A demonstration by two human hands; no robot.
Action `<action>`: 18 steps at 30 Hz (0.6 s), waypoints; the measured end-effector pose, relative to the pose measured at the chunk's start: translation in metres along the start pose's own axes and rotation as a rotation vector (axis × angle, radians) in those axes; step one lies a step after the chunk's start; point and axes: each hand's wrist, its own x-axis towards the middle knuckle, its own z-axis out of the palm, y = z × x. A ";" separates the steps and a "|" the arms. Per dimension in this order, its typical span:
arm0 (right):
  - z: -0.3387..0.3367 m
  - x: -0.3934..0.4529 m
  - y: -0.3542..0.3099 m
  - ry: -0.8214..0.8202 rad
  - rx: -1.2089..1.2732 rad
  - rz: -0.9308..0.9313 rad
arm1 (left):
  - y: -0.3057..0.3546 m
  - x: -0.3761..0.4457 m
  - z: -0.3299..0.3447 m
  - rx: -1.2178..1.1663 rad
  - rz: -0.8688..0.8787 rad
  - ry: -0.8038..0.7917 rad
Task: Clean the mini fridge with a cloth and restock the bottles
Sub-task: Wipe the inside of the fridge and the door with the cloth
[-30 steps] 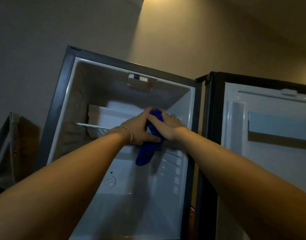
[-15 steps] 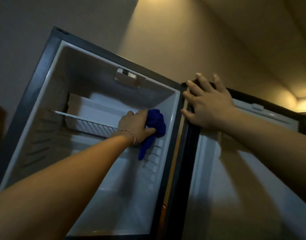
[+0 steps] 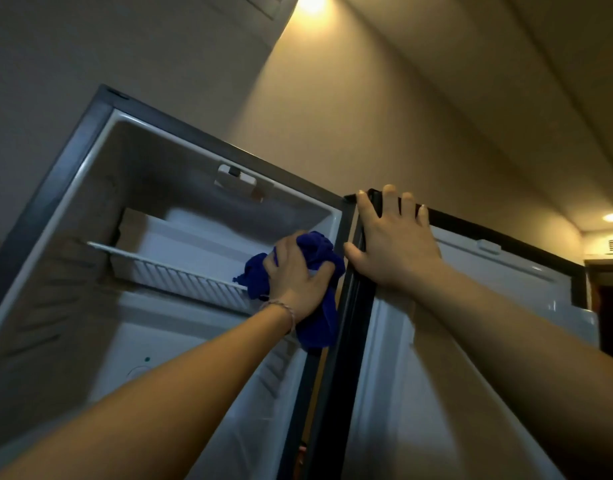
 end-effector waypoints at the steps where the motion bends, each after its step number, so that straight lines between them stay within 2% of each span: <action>1: 0.001 0.001 -0.003 -0.013 -0.018 0.013 | -0.002 0.002 0.002 -0.010 0.001 0.007; 5: 0.015 -0.001 -0.022 -0.056 -0.047 0.047 | -0.012 0.017 0.002 -0.023 -0.017 -0.021; 9: 0.026 -0.010 -0.032 0.052 -0.013 0.057 | -0.020 0.036 -0.001 -0.035 -0.078 -0.069; 13: 0.028 -0.012 -0.035 0.068 0.018 0.064 | -0.024 0.054 0.007 0.000 -0.177 -0.030; 18: 0.032 -0.014 -0.041 0.094 0.034 0.078 | -0.025 0.068 0.007 0.036 -0.234 -0.061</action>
